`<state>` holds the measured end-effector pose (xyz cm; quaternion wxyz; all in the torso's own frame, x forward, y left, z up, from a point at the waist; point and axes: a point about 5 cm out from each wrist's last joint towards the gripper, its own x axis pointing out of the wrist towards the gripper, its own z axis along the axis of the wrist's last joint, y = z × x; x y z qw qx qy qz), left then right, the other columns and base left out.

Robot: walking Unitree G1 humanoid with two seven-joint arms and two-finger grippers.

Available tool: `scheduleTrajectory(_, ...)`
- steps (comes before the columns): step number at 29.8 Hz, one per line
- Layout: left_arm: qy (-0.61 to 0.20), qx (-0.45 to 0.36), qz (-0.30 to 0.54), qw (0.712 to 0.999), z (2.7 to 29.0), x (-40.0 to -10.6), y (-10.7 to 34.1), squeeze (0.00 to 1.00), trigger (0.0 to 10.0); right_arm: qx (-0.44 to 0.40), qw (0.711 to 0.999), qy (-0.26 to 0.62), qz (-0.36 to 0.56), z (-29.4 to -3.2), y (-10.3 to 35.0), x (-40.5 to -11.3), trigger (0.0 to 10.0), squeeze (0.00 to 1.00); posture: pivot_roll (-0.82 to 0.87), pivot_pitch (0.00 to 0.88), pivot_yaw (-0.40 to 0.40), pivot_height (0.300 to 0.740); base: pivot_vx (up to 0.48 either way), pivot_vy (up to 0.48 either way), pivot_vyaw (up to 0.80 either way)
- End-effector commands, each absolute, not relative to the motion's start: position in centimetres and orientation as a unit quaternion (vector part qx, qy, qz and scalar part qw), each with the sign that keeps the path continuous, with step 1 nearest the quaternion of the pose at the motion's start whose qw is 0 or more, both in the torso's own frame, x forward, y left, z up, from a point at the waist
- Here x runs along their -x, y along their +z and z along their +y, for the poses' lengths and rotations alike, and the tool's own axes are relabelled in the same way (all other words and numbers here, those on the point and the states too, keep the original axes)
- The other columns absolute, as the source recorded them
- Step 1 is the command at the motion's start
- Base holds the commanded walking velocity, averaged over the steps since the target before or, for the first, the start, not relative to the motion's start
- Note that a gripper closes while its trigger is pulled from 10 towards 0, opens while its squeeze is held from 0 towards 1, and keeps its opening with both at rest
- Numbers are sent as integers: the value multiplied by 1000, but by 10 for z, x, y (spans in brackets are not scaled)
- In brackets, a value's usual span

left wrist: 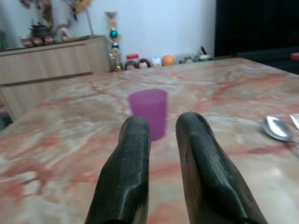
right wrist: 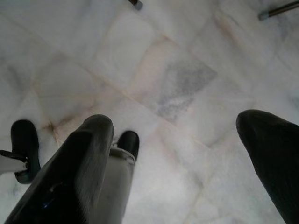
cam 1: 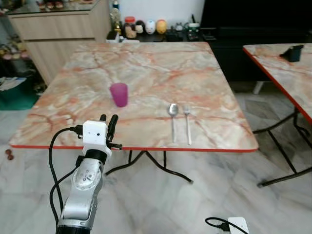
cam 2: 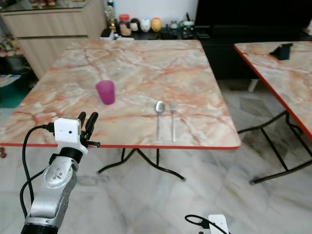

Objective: Setting the table

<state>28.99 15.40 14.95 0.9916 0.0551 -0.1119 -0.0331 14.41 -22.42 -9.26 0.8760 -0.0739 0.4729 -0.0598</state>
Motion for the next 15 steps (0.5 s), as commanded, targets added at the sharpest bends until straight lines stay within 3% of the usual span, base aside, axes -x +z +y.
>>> scheduleTrajectory(1,-32,-58,-113,991,156,-291,151,0,10000,74,878,-50,470,-219,-93,-145,10000,0,-36,0,22,732,0,480,0)
scheduleTrajectory(6,-35,-60,-113,991,155,-292,152,0,10000,71,878,-52,470,-218,-93,-145,10000,0,-34,0,23,732,0,423,0)
scheduleTrajectory(15,-37,-65,-114,991,155,-292,152,0,10000,70,878,-52,471,-218,-93,-145,10000,0,-30,0,22,732,0,0,0)
